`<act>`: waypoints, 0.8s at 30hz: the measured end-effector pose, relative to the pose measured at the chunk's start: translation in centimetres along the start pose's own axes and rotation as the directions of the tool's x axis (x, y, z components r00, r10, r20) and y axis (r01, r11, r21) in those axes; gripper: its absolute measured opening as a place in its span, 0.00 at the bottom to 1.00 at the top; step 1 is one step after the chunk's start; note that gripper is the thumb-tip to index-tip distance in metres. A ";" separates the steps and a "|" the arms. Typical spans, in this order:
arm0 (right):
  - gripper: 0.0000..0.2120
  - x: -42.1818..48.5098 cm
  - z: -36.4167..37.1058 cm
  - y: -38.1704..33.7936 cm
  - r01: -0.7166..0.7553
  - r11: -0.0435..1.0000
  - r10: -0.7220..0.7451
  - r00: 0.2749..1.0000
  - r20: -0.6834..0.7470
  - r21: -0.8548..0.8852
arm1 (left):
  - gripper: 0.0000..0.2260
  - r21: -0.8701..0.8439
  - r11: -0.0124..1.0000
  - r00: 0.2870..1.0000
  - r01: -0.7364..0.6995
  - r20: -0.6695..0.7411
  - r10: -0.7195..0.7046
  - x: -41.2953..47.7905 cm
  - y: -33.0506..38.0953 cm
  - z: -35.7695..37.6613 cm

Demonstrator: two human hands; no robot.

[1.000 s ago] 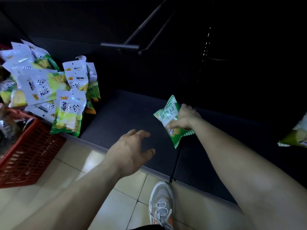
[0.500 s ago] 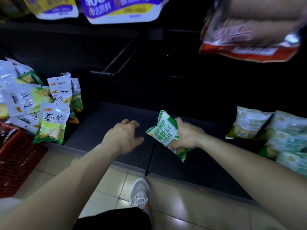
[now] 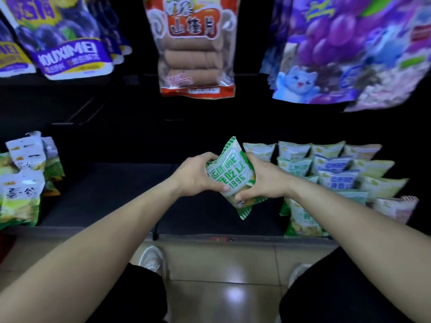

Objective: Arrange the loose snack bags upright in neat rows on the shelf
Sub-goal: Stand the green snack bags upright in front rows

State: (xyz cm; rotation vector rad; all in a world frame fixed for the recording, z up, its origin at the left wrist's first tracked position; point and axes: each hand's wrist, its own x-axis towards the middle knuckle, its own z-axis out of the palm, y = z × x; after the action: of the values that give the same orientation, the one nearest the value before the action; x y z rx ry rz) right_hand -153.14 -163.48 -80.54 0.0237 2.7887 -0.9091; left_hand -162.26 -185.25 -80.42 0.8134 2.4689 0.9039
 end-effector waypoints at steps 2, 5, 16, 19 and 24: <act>0.56 -1.0 -0.8 2.3 -0.037 0.997 0.034 0.999 -0.034 -0.074 | 0.42 0.108 0.994 1.000 -0.002 0.008 0.002 1.0 1.0 1.4; 0.52 -2.5 -2.0 6.8 -0.134 0.972 0.122 0.990 -0.072 -0.195 | 0.44 0.310 0.951 0.999 0.005 0.035 -0.016 3.2 1.8 3.7; 0.51 -6.3 -4.6 21.0 -0.469 0.858 0.498 0.859 0.120 -0.210 | 0.38 0.710 0.704 0.999 0.014 0.026 -0.046 16.0 1.8 14.7; 0.50 -5.8 -4.3 21.7 -0.475 0.859 0.503 0.854 0.136 -0.191 | 0.39 0.724 0.687 0.997 0.061 -0.018 -0.069 19.4 1.1 17.3; 0.47 -4.1 -3.5 21.3 -0.436 0.876 0.471 0.866 0.170 -0.206 | 0.39 0.666 0.738 0.993 0.108 -0.039 -0.110 23.4 -0.4 19.6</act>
State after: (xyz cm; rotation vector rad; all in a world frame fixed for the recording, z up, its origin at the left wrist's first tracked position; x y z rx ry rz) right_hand -148.08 -143.95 -89.30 0.5077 2.4774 -0.5288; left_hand -169.76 -161.71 -98.38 0.8545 2.8193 -0.0755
